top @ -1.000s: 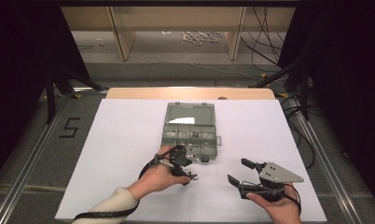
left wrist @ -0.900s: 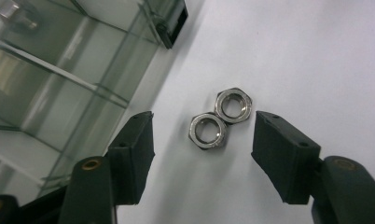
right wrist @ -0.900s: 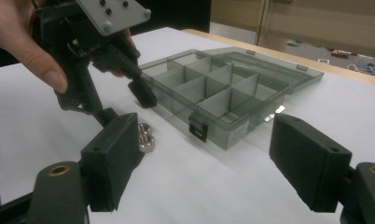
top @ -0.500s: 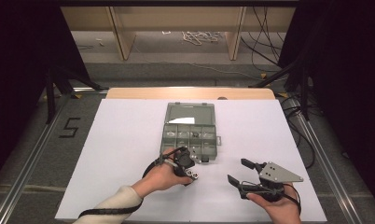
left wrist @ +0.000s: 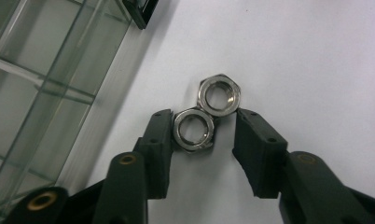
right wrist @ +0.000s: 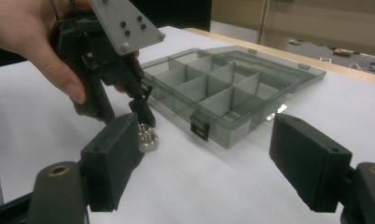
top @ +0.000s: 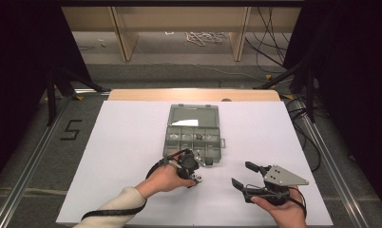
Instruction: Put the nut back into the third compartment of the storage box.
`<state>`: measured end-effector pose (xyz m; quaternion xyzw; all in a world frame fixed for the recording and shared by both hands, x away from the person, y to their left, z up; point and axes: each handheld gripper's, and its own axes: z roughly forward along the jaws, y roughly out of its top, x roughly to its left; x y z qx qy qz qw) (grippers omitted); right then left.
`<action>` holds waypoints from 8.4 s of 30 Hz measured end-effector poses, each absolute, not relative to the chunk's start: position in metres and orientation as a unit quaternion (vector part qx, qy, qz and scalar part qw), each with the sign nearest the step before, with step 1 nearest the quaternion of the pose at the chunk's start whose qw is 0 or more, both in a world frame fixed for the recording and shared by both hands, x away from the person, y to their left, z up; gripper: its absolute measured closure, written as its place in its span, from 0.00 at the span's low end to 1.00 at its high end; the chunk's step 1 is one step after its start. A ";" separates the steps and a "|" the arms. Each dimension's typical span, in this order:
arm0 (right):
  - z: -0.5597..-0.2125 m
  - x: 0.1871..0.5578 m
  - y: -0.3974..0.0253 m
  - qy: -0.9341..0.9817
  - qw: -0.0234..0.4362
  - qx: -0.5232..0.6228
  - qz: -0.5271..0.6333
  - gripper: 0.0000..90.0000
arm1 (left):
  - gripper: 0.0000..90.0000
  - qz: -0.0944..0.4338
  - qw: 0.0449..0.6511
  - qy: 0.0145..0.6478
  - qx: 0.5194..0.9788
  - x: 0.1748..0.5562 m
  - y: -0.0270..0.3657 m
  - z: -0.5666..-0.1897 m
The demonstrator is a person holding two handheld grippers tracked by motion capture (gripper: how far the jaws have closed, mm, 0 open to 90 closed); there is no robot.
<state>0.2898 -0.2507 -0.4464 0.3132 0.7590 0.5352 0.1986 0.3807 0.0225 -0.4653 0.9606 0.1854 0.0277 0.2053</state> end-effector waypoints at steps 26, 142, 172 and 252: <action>-0.447 0.291 -0.250 0.753 0.195 0.310 0.547 0.28 | 0.78 0.047 0.202 0.195 0.959 0.374 0.023 -0.461; -0.447 0.292 -0.252 0.754 0.207 0.306 0.543 0.28 | 0.78 0.176 0.326 0.327 0.869 0.459 0.013 -0.418; -0.447 0.292 -0.251 0.752 0.208 0.305 0.546 0.28 | 0.78 0.175 0.306 0.340 0.872 0.475 0.005 -0.435; -0.448 0.292 -0.251 0.754 0.204 0.307 0.544 0.28 | 0.35 0.115 0.253 0.195 0.941 0.369 0.015 -0.437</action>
